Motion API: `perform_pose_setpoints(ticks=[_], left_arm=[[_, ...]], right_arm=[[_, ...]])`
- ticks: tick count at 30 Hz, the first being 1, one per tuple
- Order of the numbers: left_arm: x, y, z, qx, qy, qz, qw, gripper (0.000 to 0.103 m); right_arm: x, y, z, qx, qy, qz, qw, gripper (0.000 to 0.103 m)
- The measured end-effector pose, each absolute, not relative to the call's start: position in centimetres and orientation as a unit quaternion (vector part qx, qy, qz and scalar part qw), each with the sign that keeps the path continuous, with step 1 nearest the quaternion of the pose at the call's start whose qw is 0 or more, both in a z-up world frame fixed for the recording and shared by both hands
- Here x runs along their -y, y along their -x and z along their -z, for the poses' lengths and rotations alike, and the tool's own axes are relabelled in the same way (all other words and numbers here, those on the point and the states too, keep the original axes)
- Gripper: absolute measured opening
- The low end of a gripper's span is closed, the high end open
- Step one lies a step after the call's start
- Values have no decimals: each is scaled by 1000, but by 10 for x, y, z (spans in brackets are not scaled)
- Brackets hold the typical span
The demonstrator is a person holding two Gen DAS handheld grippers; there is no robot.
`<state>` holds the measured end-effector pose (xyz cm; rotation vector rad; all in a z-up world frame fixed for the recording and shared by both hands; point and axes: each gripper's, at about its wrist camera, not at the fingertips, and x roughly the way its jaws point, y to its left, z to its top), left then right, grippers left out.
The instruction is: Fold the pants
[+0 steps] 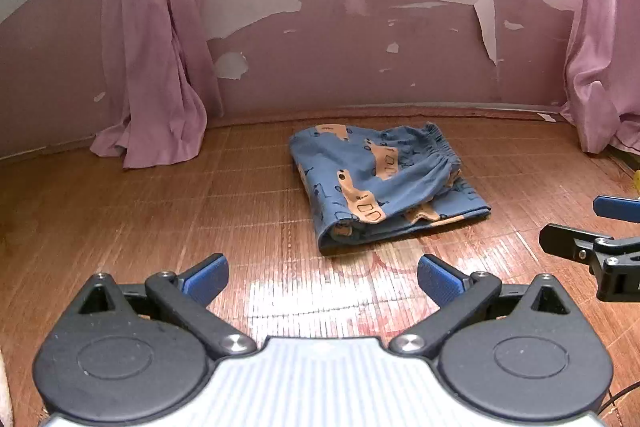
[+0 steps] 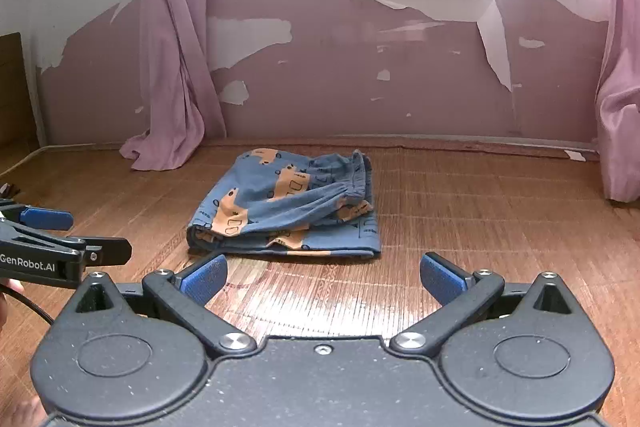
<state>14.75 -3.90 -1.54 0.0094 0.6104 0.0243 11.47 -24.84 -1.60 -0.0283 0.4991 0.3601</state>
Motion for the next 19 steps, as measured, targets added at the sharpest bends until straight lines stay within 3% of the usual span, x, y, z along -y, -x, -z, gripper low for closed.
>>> perform_pose_setpoints(ticks=[19], left_arm=[[28,-148,19,-329,30,1,944,103]], right_arm=[[249,-117,20,-259,8,-182,949,102]])
